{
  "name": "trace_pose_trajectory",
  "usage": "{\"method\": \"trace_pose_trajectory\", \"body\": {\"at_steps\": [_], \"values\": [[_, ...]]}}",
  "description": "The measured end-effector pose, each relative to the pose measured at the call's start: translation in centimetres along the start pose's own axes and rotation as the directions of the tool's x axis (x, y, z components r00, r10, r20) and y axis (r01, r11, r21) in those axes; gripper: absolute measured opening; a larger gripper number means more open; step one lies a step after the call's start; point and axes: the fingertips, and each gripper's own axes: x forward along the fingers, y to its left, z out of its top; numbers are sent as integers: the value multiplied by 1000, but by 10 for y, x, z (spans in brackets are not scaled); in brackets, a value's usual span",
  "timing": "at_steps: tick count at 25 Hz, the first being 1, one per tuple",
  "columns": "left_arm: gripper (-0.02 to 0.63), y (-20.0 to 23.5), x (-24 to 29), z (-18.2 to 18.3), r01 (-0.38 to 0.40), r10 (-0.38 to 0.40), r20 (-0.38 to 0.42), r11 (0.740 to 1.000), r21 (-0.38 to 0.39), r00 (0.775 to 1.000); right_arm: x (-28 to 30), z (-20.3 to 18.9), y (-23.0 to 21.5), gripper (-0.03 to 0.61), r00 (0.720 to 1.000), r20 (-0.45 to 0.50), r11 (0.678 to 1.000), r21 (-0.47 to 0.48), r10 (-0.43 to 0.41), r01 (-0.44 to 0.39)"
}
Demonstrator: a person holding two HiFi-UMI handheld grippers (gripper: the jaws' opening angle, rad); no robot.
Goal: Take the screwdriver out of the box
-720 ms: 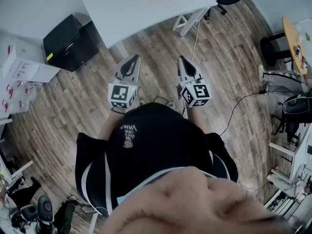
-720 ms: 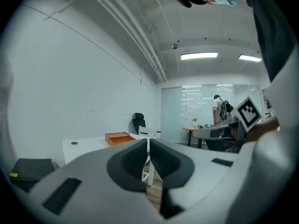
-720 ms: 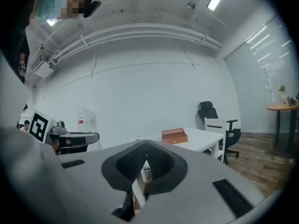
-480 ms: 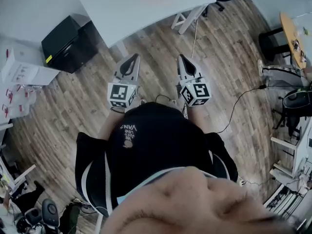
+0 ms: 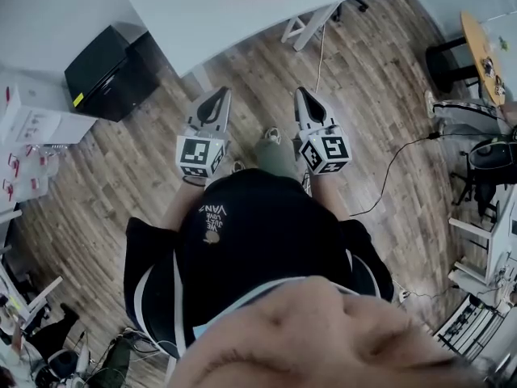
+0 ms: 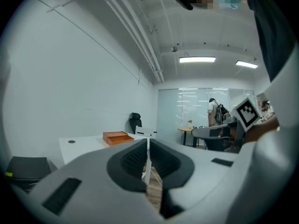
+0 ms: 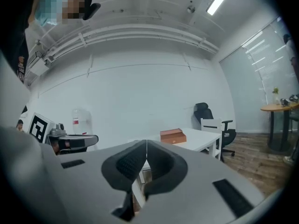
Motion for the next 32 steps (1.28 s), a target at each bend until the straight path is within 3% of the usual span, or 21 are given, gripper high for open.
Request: {"method": "trace_pose_trajectory", "body": {"at_steps": [21, 32], "values": [[28, 39, 119, 17, -83, 84, -9, 996, 24, 996, 115, 18, -79, 12, 993, -18, 993, 17, 118, -118], [28, 37, 185, 20, -145, 145, -13, 989, 14, 989, 156, 26, -132, 12, 980, -34, 981, 18, 196, -196]]}}
